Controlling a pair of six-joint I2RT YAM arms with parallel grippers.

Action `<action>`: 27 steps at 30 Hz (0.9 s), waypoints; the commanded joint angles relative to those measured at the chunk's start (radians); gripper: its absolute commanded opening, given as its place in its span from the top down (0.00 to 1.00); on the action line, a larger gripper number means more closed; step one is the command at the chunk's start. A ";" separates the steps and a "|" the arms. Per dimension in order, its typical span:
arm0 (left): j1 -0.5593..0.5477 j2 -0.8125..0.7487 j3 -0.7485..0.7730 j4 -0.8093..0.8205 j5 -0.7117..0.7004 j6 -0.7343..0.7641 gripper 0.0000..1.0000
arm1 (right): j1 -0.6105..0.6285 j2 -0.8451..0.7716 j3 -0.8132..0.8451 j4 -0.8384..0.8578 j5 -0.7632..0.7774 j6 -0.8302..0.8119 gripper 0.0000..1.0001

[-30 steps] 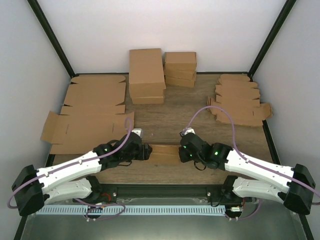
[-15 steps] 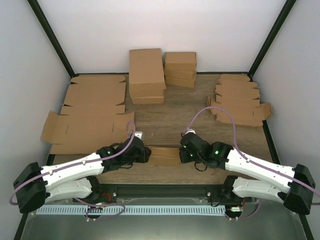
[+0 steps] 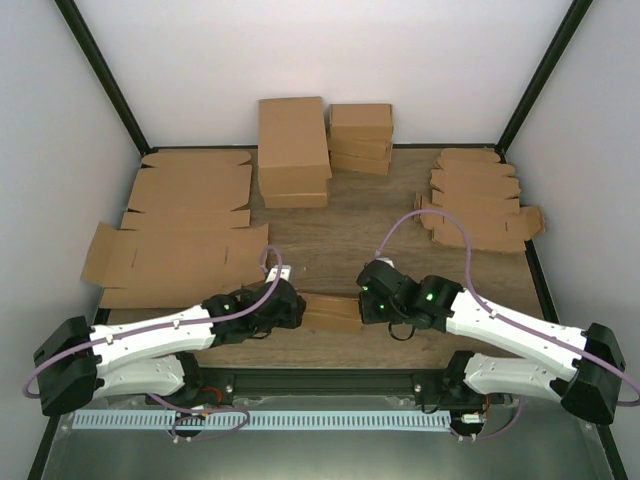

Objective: Fold the paper box

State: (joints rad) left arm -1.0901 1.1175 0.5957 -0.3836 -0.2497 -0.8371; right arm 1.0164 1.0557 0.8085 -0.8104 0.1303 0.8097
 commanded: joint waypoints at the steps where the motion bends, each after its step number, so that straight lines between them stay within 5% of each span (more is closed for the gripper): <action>1: -0.012 0.037 0.008 -0.055 -0.011 -0.018 0.50 | -0.002 0.010 0.029 0.014 -0.028 0.085 0.96; 27: -0.034 0.075 0.049 -0.086 -0.039 -0.018 0.53 | -0.003 0.027 0.049 0.074 -0.101 0.176 0.96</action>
State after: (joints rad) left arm -1.1137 1.1637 0.6403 -0.4267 -0.2916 -0.8566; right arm 1.0092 1.0760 0.8089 -0.8032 0.1024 0.9646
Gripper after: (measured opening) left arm 0.479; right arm 0.043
